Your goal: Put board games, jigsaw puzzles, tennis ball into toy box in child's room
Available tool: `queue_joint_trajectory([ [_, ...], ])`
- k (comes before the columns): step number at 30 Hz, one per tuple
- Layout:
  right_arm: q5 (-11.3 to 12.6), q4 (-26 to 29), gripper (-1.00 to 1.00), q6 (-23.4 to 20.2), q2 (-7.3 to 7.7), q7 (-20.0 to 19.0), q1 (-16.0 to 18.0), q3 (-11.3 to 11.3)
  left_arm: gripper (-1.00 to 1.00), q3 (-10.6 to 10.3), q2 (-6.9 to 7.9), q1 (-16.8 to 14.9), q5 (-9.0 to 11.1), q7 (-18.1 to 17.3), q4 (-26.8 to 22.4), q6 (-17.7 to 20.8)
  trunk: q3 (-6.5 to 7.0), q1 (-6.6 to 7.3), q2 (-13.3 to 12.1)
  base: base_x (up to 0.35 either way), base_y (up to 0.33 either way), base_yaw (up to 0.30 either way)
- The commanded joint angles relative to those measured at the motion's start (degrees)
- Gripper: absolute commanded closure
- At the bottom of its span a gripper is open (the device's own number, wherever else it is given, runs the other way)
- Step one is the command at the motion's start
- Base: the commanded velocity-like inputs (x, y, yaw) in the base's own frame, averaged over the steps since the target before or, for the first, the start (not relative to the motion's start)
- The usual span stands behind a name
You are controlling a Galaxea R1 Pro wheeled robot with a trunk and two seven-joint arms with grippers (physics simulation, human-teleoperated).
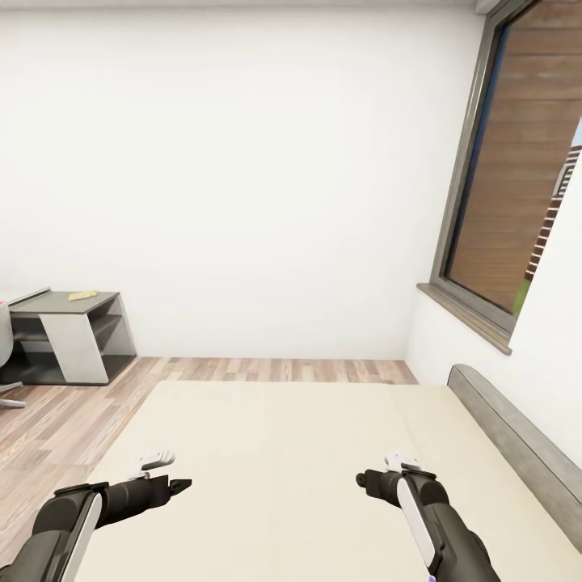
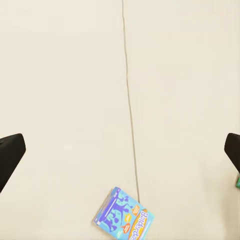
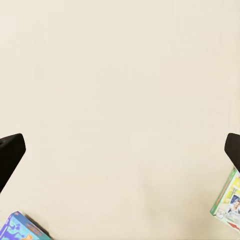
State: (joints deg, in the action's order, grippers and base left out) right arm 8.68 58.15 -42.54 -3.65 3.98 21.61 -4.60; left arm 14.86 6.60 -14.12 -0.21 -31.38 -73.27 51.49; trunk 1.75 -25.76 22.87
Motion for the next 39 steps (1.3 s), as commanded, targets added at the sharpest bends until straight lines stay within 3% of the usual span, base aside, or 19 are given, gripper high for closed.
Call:
queue_joint_trajectory([
  [1,0.68,0.07,-1.0,-0.21,-0.04,0.42,0.01,-0.12,-1.0,0.08,-0.01,-0.03,-0.04,-0.26,-0.02,0.35,-0.04,-0.02,0.05,0.0,0.0,0.0],
  [39,1.3,0.03,-1.0,-0.43,-0.04,0.29,0.01,-0.39,-1.0,0.08,-0.01,-0.03,-0.06,-0.22,0.0,0.27,-3.08,-0.02,0.05,0.0,0.0,0.058],
])
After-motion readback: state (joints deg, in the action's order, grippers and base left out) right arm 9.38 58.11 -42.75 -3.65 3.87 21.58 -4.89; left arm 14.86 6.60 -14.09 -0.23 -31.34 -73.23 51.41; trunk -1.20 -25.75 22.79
